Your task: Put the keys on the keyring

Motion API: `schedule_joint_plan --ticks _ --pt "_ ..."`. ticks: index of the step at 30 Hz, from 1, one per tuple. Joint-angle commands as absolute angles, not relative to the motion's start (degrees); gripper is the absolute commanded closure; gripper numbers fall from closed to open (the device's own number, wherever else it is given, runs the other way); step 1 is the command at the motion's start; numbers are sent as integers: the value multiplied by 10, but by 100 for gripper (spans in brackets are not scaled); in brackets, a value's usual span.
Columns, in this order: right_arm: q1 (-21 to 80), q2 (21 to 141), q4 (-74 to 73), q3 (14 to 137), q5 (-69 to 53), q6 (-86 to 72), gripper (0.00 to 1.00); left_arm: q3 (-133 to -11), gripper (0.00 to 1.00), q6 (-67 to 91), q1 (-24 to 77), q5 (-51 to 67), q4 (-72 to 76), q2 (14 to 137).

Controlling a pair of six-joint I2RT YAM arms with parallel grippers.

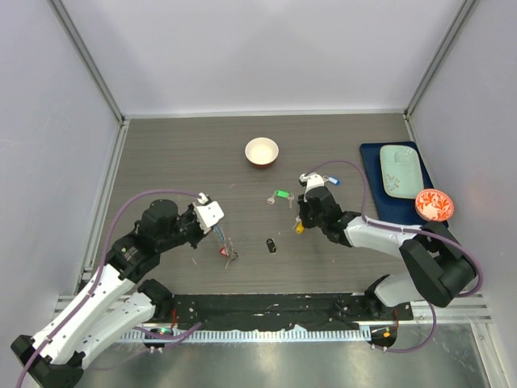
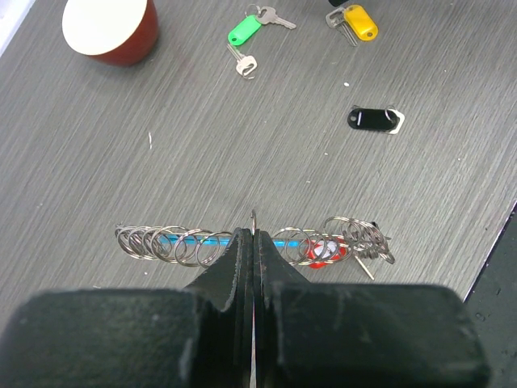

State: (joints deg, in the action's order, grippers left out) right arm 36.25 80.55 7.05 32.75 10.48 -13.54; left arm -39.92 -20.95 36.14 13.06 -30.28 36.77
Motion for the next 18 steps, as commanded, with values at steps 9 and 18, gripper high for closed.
schedule_joint_plan --ticks 9,18 --pt "362 722 97 330 33 -96 57 -400 100 -215 361 183 -263 359" --pt "374 648 247 369 -304 -40 54 -386 100 -259 362 275 -262 352"
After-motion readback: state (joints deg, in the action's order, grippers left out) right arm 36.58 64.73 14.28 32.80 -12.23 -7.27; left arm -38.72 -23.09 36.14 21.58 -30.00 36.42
